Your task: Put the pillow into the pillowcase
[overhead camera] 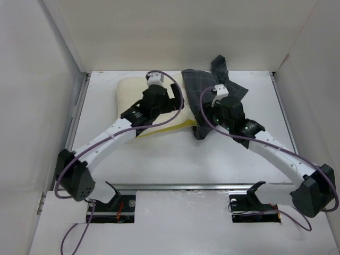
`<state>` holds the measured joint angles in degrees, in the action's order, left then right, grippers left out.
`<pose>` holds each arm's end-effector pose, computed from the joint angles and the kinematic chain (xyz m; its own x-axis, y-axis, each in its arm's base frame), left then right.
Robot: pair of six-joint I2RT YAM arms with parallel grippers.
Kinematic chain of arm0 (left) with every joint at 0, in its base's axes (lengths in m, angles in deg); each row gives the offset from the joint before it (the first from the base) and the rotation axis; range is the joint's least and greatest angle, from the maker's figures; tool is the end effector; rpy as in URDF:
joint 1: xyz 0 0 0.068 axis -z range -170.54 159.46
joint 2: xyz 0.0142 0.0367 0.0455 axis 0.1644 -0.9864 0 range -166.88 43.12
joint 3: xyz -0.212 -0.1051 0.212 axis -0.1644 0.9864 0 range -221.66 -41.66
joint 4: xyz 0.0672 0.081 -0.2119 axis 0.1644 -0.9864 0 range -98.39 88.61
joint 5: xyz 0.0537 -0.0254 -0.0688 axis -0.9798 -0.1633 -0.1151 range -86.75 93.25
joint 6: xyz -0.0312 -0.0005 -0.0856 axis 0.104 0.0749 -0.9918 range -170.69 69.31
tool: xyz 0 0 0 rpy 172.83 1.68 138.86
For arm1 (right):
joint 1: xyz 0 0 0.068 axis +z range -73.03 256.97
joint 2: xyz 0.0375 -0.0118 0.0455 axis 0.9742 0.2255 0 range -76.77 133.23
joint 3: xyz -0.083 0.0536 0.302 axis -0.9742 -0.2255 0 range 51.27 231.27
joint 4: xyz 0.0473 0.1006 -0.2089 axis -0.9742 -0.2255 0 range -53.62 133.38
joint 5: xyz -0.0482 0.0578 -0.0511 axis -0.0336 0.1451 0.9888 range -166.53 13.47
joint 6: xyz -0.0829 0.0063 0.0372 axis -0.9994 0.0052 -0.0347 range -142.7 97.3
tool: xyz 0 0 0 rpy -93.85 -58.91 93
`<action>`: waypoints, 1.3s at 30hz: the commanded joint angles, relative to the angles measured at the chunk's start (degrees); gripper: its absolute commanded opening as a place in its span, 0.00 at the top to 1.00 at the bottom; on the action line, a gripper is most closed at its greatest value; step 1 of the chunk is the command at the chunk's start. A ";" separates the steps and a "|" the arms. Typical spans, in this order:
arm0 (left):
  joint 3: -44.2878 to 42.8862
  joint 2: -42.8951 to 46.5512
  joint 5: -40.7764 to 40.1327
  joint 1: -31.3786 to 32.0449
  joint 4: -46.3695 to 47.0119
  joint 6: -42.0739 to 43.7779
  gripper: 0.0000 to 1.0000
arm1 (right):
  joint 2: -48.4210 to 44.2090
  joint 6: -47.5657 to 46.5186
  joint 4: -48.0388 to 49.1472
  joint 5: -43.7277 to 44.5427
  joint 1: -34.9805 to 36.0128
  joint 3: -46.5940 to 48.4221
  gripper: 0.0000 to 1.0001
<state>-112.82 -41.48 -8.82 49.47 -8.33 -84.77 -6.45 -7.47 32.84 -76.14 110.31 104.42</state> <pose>0.2877 -0.2191 0.3764 -0.4890 -0.3050 -0.8172 0.2468 0.8502 -0.4650 0.2339 0.1532 0.3261 -0.5181 -0.0265 -0.8549 -0.4235 0.8764 0.2295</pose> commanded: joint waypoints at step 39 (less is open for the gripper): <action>-8.47 1.16 35.37 -4.68 19.50 21.61 1.00 | 40.57 -16.28 -24.60 -24.54 3.31 63.99 1.00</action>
<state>-119.18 -51.88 18.24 42.52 -7.33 -60.27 31.69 -23.28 7.37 -83.18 109.28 161.86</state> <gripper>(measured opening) 0.040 0.010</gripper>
